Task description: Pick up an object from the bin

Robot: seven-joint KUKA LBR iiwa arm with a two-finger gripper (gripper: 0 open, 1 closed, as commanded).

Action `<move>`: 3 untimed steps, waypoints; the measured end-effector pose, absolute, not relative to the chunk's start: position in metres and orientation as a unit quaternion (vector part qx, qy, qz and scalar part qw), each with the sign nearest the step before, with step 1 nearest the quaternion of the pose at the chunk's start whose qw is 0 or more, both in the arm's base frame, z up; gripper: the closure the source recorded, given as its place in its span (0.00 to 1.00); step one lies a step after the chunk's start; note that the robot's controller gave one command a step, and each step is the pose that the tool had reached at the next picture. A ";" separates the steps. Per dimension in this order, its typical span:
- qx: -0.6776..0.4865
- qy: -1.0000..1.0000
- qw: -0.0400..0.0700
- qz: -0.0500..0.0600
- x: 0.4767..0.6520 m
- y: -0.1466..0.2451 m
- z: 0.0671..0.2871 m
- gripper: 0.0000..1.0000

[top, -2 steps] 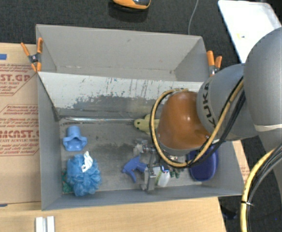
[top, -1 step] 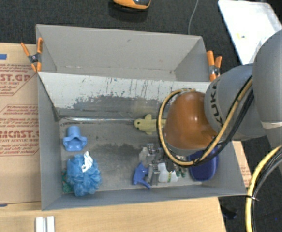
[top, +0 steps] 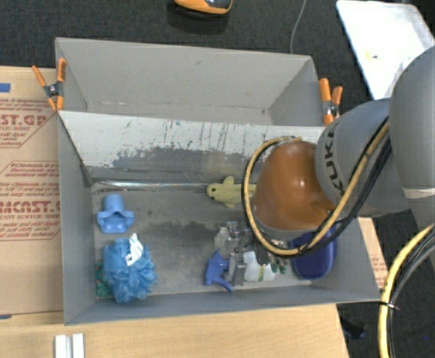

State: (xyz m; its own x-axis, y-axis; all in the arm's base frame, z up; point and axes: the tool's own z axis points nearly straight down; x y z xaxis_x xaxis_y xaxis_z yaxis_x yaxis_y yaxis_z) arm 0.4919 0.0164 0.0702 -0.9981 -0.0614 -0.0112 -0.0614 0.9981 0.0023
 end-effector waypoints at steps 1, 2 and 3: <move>-0.172 0.985 0.007 0.000 0.496 0.026 0.070 1.00; -0.182 0.983 0.007 0.000 0.499 0.033 0.070 1.00; -0.182 0.983 0.007 0.000 0.499 0.033 0.070 1.00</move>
Offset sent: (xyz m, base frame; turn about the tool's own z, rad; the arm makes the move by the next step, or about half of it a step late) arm 0.0068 0.0163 -0.0002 -0.3049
